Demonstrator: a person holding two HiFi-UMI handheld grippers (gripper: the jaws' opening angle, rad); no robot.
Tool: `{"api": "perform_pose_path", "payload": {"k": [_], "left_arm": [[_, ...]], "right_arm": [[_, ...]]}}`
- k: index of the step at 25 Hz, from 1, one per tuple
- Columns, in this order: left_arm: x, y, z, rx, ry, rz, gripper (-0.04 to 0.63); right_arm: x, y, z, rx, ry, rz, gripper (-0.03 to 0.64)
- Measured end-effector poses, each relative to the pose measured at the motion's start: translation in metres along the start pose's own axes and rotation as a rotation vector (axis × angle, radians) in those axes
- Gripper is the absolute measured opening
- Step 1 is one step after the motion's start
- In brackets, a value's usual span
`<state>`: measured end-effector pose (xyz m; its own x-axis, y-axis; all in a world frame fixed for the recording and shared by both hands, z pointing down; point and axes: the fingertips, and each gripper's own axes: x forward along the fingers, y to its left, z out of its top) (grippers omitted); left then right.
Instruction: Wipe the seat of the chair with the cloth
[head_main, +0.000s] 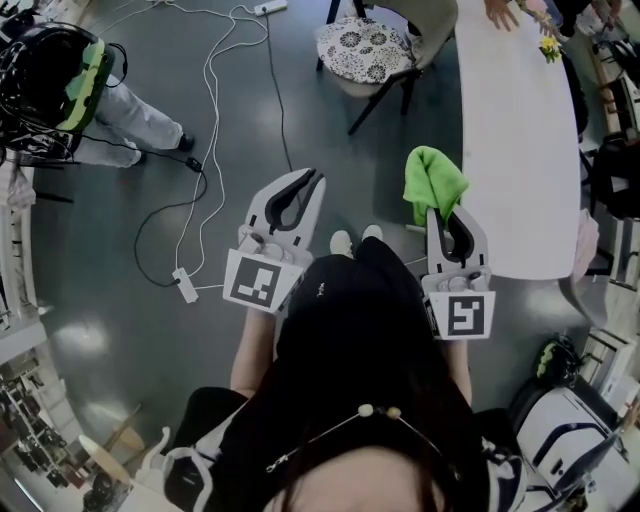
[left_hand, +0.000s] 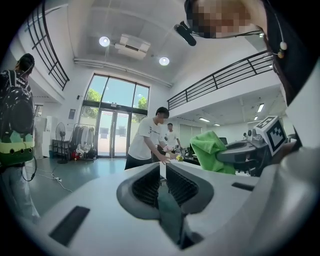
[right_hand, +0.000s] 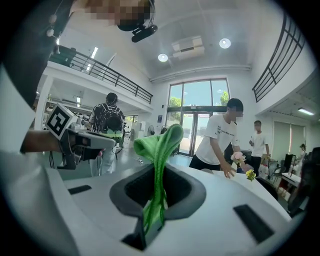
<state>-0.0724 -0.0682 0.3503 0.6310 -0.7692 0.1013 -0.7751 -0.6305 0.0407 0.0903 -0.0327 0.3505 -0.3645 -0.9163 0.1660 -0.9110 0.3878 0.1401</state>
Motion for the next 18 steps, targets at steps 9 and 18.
{"api": "perform_pose_path", "payload": {"k": [9,18], "left_arm": [[0.003,-0.013,-0.001,0.004,0.005,-0.034,0.041],[-0.002,-0.016,-0.003,0.004,0.008,-0.021,0.041]], "right_arm": [[-0.01,-0.004,-0.001,0.002,0.002,-0.02,0.041],[-0.013,-0.001,-0.004,0.001,0.003,-0.003,0.041]]}}
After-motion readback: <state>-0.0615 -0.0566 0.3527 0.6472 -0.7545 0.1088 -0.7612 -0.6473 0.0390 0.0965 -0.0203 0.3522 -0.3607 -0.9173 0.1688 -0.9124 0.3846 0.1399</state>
